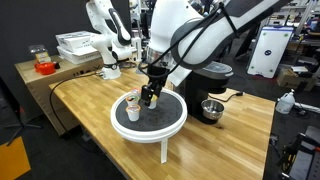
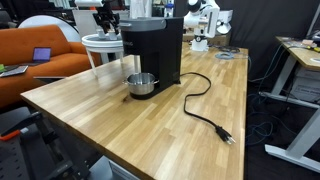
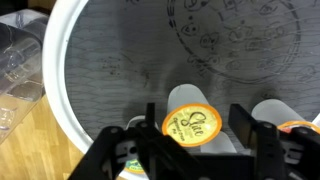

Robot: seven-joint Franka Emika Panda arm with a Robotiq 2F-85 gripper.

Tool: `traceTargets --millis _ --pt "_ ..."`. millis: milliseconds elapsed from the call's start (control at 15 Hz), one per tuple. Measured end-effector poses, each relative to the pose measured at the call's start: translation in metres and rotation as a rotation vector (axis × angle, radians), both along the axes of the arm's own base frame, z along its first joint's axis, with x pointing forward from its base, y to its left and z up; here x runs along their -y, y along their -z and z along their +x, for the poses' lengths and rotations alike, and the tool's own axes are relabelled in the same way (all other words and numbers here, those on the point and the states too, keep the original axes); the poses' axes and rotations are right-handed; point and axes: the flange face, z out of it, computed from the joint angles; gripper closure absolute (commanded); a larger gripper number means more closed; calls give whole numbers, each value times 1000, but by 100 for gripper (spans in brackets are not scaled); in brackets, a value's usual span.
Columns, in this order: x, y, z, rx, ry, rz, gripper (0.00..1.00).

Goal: Put one cup in the silver pot

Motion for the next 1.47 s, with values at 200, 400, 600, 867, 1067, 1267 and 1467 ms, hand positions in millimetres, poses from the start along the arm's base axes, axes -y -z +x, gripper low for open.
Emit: traceTargets --millis 200,400,600,867,1067,1267,1467 --pt "-3 -1 -2 -5 -2 11 73" --pt "-6 -2 -3 -9 -7 20 73" --pt "-7 -2 -3 -11 -12 23 73" --pt "-8 -8 -1 2 -14 30 73" --pt "-8 -24 2 27 -14 41 73" --pt "-4 -47 1 55 -5 58 73" --pt "2 -72 -9 83 12 71 73"
